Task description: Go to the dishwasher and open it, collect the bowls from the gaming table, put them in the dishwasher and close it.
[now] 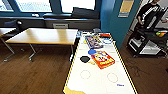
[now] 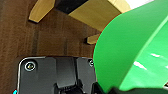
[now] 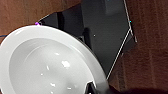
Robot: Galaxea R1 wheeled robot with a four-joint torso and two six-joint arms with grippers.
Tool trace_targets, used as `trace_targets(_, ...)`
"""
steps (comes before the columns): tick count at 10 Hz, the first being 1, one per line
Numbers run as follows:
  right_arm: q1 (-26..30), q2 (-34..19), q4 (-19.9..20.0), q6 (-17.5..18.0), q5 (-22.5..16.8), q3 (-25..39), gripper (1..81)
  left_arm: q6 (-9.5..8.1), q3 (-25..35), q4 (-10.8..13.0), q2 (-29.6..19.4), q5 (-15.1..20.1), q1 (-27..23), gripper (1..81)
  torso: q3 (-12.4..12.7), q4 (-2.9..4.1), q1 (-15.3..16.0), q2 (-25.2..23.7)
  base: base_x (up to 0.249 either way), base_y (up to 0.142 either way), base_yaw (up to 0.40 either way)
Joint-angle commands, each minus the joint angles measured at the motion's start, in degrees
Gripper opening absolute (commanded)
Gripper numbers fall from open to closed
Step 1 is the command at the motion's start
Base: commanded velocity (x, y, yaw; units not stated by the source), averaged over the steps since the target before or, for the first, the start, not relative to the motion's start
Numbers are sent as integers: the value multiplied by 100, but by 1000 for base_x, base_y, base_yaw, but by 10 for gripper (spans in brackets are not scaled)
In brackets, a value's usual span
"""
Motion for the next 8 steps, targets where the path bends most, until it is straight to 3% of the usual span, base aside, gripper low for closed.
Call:
trace_targets(1, -2, -164, -65, 3, -379, 47, 10, 82, -1991, 1238, 538, -1552, 1306, 10, 0, 0, 0, 0, 0, 0, 0)
trace_targets(2, -72, -137, -65, 3, -379, 4, 10, 65, -2588, 1300, 906, -1788, 1543, 10, 0, 0, 0, 0, 0, 0, 0)
trace_targets(3, -81, -85, -74, 3, -378, -57, 10, 47, -3046, 1300, 1188, -2052, 1701, 10, 424, 0, 0, 0, 0, 0, 0)
trace_targets(4, -116, -6, -91, 3, -378, -172, 10, 47, -3486, 1309, 1444, -2212, 1825, 10, 335, 0, -2, 0, 0, 0, 0)
trace_targets(8, -160, 416, -126, -23, -387, -727, 10, 73, -4254, 1318, 2069, -2153, 2019, 10, 860, 0, -5, -5, 0, 0, 0)
